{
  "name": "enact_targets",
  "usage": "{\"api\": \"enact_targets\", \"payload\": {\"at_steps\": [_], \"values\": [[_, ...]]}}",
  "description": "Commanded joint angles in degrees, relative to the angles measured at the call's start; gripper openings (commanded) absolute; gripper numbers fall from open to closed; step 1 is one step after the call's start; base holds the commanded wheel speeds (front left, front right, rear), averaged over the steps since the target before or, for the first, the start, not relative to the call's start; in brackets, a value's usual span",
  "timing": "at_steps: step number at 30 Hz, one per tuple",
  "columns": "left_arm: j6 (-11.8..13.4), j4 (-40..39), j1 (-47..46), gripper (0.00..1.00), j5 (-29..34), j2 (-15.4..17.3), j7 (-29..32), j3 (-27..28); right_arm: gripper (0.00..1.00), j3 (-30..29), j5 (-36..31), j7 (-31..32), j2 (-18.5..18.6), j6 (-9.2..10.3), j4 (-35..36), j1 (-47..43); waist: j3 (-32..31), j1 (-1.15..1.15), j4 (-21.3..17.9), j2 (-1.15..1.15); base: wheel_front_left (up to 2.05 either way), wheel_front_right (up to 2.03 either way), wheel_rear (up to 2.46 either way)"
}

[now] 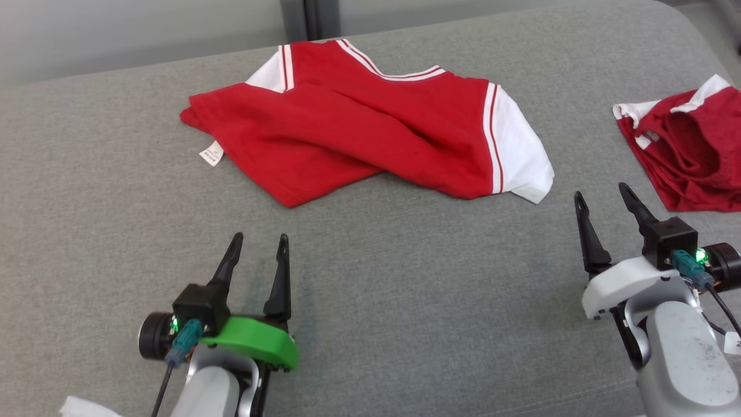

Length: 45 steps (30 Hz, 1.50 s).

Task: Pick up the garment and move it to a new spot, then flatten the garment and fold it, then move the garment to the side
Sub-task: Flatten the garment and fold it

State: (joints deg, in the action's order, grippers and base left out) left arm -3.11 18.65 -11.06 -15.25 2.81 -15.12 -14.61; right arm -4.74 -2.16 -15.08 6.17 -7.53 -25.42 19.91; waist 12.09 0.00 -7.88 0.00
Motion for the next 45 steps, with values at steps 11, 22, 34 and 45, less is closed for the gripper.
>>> {"api": "enact_targets", "payload": {"at_steps": [11, 22, 34, 45], "values": [[-0.8, 11.3, -12.7, 1.00, 0.5, 0.3, 0.0, 0.6, 1.00, 2.9, 2.1, -0.1, -2.4, 0.09, 5.9, 1.1, 6.7, 0.00, -5.7, 0.00, 0.00, 0.00, 0.00], [-1.9, 23.0, -19.6, 0.92, 3.0, 0.5, 0.1, 5.3, 1.00, 3.6, 2.8, -0.1, -3.1, 0.09, 7.2, 2.3, 10.3, 0.00, -7.8, 0.00, 0.00, 0.00, 0.00], [-4.2, 6.9, -16.5, 0.00, -0.8, 0.2, 0.0, 3.2, 1.00, 1.7, 2.5, -0.1, -3.1, 0.09, 5.4, -0.2, 5.5, 0.00, -1.3, 0.00, 0.00, 0.00, 0.00], [-4.3, -8.2, -7.5, 0.00, -3.7, 0.2, 0.0, -3.6, 1.00, 1.0, 2.5, -0.1, -3.1, 0.09, 3.5, -3.5, -1.5, 0.00, 7.7, 0.00, 0.00, 0.00, 0.00]]}}
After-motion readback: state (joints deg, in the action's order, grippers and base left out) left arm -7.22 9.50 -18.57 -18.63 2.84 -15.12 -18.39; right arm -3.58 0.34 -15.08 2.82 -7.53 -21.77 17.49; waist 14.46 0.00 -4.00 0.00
